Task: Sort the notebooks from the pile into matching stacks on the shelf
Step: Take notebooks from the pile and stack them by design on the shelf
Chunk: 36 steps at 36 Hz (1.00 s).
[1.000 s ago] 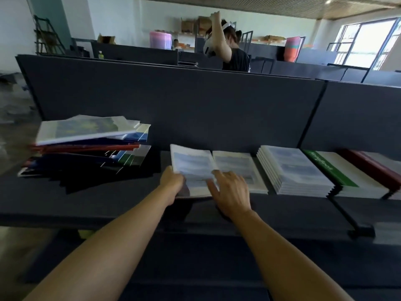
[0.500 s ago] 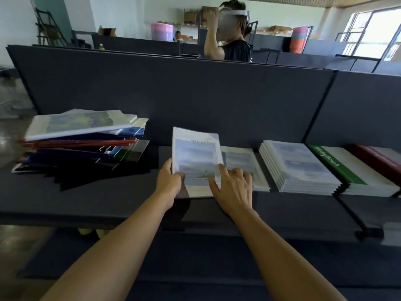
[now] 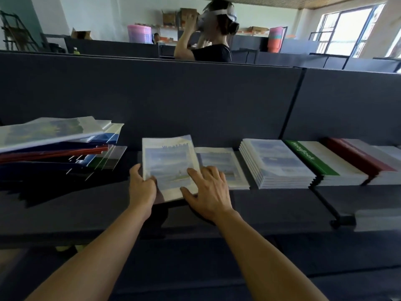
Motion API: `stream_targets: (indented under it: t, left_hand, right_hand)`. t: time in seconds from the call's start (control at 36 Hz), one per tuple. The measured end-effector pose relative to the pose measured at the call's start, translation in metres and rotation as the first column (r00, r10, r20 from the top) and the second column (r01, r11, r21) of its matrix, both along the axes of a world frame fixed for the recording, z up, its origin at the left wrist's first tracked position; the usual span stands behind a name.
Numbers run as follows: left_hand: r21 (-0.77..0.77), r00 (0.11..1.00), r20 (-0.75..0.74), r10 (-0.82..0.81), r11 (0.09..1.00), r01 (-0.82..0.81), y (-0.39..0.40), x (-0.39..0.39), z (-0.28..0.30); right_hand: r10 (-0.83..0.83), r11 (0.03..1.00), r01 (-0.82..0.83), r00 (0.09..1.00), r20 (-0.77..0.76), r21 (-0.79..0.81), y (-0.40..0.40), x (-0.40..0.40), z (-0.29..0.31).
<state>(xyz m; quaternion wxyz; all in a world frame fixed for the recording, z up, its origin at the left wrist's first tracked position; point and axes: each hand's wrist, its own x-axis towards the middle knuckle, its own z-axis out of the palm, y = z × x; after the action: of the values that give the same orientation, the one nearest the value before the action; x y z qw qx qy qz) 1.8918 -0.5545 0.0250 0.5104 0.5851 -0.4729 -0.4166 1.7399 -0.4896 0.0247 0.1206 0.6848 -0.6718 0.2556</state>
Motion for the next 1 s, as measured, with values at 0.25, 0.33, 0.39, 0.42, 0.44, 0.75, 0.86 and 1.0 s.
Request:
stream_targets:
  t: [0.25,0.33,0.39,0.42,0.44,0.75,0.86,1.0]
  left_hand:
    - [-0.027,0.994,0.061,-0.09,0.995,0.092,-0.004,-0.014,0.01]
    - [-0.035,0.976,0.059,-0.209,0.977,0.211,-0.004,-0.037,0.013]
    - [-0.011,0.952,0.069,-0.299,0.954,0.3,-0.002,-0.053,0.014]
    - [0.002,0.937,0.083,-0.34,0.94,0.341,-0.002,-0.061,0.012]
    - [0.019,0.921,0.1,-0.377,0.926,0.377,-0.002,-0.068,0.012]
    - [0.201,0.506,0.643,-0.574,0.765,0.612,-0.004,-0.087,0.008]
    - [0.313,0.229,0.744,-0.628,0.63,0.71,0.003,-0.072,0.013]
    - [0.309,0.148,0.817,-0.557,0.64,0.704,0.008,-0.072,0.013]
  right_hand:
    - [-0.124,0.991,0.127,0.99,0.063,-0.046,0.004,-0.003,0.005]
    - [-0.229,0.971,0.238,0.953,0.198,-0.026,0.009,-0.012,0.007]
    - [-0.303,0.95,0.312,0.923,0.239,0.002,0.013,-0.023,0.009]
    - [-0.34,0.939,0.342,0.911,0.232,0.032,0.015,-0.029,0.011]
    - [-0.371,0.928,0.366,0.903,0.218,0.063,0.016,-0.035,0.011]
    - [-0.293,0.92,0.298,0.954,-0.058,0.256,0.014,-0.063,0.023]
    - [-0.152,0.925,0.144,0.988,-0.004,0.351,0.014,-0.07,0.026]
    - [-0.055,0.884,0.1,0.992,-0.11,0.457,0.018,-0.083,0.031]
